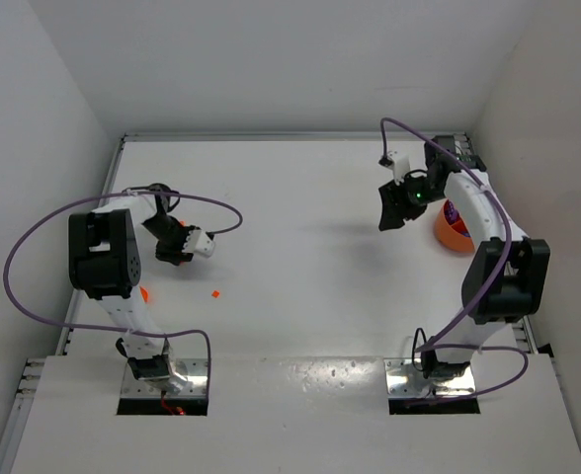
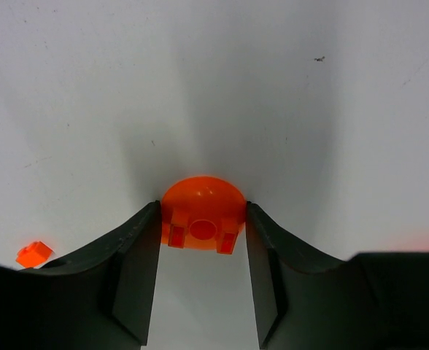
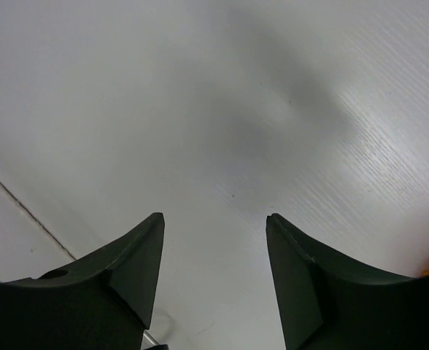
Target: Sort the legos into containers by color
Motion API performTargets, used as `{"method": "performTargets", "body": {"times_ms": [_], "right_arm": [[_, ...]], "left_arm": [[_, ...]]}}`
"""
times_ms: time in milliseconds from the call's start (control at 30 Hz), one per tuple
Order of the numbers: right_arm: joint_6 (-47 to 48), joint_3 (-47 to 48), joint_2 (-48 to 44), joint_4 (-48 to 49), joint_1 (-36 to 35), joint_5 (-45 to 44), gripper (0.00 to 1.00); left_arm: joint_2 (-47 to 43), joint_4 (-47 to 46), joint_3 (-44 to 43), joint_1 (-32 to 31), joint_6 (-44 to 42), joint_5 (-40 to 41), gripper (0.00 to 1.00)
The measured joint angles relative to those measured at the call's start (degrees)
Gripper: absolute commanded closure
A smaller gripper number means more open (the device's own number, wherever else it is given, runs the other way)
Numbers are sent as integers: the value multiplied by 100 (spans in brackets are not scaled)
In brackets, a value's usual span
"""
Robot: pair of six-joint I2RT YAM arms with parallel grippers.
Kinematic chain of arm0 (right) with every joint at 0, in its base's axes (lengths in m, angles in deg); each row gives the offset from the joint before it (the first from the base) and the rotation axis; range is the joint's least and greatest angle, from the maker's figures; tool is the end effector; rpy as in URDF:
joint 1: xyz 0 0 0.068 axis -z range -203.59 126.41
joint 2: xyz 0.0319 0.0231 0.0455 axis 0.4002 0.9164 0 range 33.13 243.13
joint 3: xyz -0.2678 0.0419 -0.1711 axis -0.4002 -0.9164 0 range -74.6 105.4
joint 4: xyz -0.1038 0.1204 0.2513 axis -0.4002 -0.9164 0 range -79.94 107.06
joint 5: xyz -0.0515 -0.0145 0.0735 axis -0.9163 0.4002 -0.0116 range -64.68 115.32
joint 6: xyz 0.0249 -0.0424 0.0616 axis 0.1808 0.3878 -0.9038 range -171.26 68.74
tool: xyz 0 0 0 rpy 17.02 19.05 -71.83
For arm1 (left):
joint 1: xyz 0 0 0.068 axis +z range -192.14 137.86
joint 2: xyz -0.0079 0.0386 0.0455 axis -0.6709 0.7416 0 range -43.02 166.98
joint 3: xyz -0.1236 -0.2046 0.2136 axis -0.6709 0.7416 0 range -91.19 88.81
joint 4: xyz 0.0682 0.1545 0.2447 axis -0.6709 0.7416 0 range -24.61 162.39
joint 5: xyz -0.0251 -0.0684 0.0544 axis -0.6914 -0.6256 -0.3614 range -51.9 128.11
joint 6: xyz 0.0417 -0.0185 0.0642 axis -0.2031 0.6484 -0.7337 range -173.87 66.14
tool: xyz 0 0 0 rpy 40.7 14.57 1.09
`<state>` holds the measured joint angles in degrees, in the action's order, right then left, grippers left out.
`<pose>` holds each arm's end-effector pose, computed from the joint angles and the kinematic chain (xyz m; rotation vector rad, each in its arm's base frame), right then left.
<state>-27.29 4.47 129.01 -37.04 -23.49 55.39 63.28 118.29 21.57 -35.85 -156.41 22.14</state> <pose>0.3837 0.0333 0.2753 -0.6647 2.5663 0.6027 0.3606 0.0211 0.1435 2.1710 1.9552 -0.2788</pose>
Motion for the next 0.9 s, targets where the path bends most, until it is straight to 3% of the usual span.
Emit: {"method": "performTargets", "body": {"times_ms": [233, 500, 900], "right_arm": [[-225, 0, 59, -15, -155, 726, 41], [-1010, -295, 155, 166, -487, 2192, 37], [-4092, -654, 1287, 2328, -1121, 3547, 41]], "left_arm": [[-31, 0, -11, -57, 125, -105, 63], [-232, 20, -284, -535, 568, -833, 65], [-787, -96, -782, -1510, 2363, -2476, 66]]}}
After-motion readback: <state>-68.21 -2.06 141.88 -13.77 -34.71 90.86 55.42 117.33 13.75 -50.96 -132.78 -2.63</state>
